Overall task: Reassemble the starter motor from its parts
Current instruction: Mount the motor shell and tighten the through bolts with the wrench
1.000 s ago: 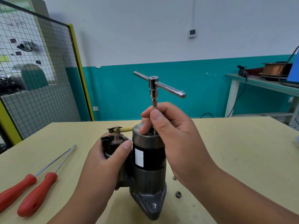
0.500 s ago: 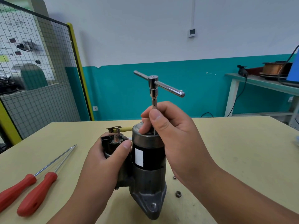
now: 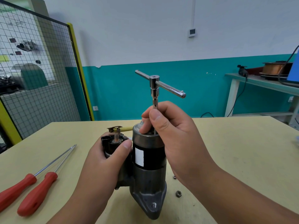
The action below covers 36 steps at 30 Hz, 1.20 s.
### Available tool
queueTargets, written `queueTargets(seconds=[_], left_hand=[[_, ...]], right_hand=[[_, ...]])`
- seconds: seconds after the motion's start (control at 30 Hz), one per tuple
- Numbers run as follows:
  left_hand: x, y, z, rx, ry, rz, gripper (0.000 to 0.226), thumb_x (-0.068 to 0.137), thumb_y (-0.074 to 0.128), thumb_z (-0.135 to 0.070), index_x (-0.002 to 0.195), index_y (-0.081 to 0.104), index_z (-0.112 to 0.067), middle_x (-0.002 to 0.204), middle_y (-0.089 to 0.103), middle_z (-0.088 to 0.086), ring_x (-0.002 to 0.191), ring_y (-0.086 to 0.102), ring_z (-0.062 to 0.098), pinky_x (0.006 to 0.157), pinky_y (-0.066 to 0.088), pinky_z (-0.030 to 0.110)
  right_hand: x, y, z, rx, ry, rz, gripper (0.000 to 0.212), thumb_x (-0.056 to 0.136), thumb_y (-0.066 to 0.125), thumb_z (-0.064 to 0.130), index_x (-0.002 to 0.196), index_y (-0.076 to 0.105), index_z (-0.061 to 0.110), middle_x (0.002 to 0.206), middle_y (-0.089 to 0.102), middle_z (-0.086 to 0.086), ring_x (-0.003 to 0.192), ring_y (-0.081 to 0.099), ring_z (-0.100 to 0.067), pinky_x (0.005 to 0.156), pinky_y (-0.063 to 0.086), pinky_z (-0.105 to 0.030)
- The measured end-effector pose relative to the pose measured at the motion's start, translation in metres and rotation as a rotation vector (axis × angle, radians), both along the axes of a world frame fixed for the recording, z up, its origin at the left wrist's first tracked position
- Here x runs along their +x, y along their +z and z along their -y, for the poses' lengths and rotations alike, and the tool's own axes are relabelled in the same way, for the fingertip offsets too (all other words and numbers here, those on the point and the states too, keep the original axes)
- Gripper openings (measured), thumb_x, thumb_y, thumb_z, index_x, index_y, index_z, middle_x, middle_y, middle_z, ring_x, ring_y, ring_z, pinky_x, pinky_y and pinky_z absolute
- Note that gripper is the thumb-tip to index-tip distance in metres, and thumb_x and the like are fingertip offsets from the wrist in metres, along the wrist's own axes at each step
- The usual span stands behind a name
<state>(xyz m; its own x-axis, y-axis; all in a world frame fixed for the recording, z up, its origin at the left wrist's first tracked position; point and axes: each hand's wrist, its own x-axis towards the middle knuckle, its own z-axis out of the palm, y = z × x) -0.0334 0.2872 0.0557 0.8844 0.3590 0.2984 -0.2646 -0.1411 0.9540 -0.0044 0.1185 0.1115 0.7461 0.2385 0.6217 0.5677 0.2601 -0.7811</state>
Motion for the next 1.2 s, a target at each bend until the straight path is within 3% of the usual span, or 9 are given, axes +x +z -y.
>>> queueTargets(seconds=[0.13, 0.27, 0.43, 0.63, 0.8, 0.93, 1.1, 1.2], left_hand=[[-0.0003, 0.0001, 0.0, 0.0, -0.008, 0.004, 0.051, 0.06, 0.071, -0.071, 0.104, 0.076, -0.044, 0.094, 0.081, -0.005, 0.092, 0.079, 0.026, 0.076, 0.065, 0.063], [-0.0009, -0.0005, -0.0007, -0.016, -0.021, 0.003, 0.049, 0.061, 0.073, -0.067, 0.102, 0.077, -0.04, 0.094, 0.081, -0.002, 0.09, 0.079, 0.027, 0.068, 0.066, 0.061], [0.001, -0.0013, -0.002, 0.002, -0.021, -0.002, 0.048, 0.061, 0.072, -0.07, 0.101, 0.076, -0.045, 0.096, 0.081, -0.005, 0.094, 0.079, 0.025, 0.078, 0.066, 0.062], [0.0027, -0.002, -0.0027, -0.002, -0.023, -0.006, 0.047, 0.06, 0.07, -0.072, 0.1, 0.075, -0.048, 0.095, 0.081, -0.006, 0.094, 0.078, 0.026, 0.065, 0.062, 0.046], [0.0015, -0.0017, -0.0021, 0.008, -0.022, 0.006, 0.048, 0.062, 0.07, -0.07, 0.101, 0.076, -0.045, 0.092, 0.081, -0.006, 0.09, 0.078, 0.026, 0.06, 0.06, 0.041], [0.0006, -0.0013, -0.001, 0.001, -0.021, 0.007, 0.048, 0.062, 0.071, -0.069, 0.102, 0.076, -0.043, 0.094, 0.081, -0.004, 0.092, 0.079, 0.026, 0.073, 0.065, 0.058], [0.0009, -0.0008, -0.0006, -0.004, -0.026, 0.004, 0.047, 0.062, 0.071, -0.069, 0.101, 0.076, -0.044, 0.094, 0.081, -0.004, 0.091, 0.079, 0.027, 0.068, 0.065, 0.056], [0.0008, -0.001, -0.0013, -0.001, -0.023, 0.004, 0.047, 0.062, 0.07, -0.071, 0.101, 0.076, -0.044, 0.091, 0.08, -0.006, 0.086, 0.079, 0.025, 0.054, 0.058, 0.04]], right_hand=[[-0.0001, -0.0001, -0.0001, 0.004, 0.0, -0.001, 0.018, 0.099, 0.056, 0.036, 0.091, 0.069, 0.026, 0.077, 0.072, 0.007, 0.081, 0.068, -0.005, 0.082, 0.052, -0.013], [0.0001, -0.0008, -0.0003, 0.007, -0.001, -0.008, 0.019, 0.099, 0.056, 0.036, 0.091, 0.069, 0.024, 0.077, 0.072, 0.005, 0.081, 0.068, -0.005, 0.081, 0.052, -0.013], [0.0003, -0.0012, -0.0006, 0.011, 0.0, -0.015, 0.02, 0.099, 0.057, 0.037, 0.09, 0.069, 0.025, 0.077, 0.072, 0.005, 0.08, 0.068, -0.004, 0.08, 0.052, -0.013], [0.0007, -0.0013, -0.001, 0.01, 0.0, -0.015, 0.02, 0.099, 0.056, 0.037, 0.089, 0.069, 0.025, 0.077, 0.072, 0.006, 0.08, 0.068, -0.005, 0.081, 0.052, -0.013], [0.0012, -0.0015, -0.0008, 0.013, 0.004, -0.012, 0.019, 0.099, 0.056, 0.036, 0.09, 0.069, 0.025, 0.078, 0.072, 0.005, 0.08, 0.067, -0.005, 0.08, 0.052, -0.014], [0.0019, -0.0017, -0.0004, 0.014, 0.003, -0.011, 0.02, 0.1, 0.057, 0.036, 0.09, 0.069, 0.025, 0.078, 0.072, 0.004, 0.081, 0.067, -0.006, 0.081, 0.052, -0.014], [0.0019, -0.002, -0.0003, 0.001, 0.0, -0.005, 0.02, 0.1, 0.056, 0.038, 0.091, 0.068, 0.025, 0.079, 0.072, 0.004, 0.082, 0.068, -0.006, 0.084, 0.052, -0.014], [0.0023, -0.0018, -0.0002, 0.002, -0.005, -0.005, 0.02, 0.1, 0.056, 0.038, 0.091, 0.068, 0.024, 0.078, 0.072, 0.005, 0.081, 0.068, -0.005, 0.081, 0.052, -0.013]])
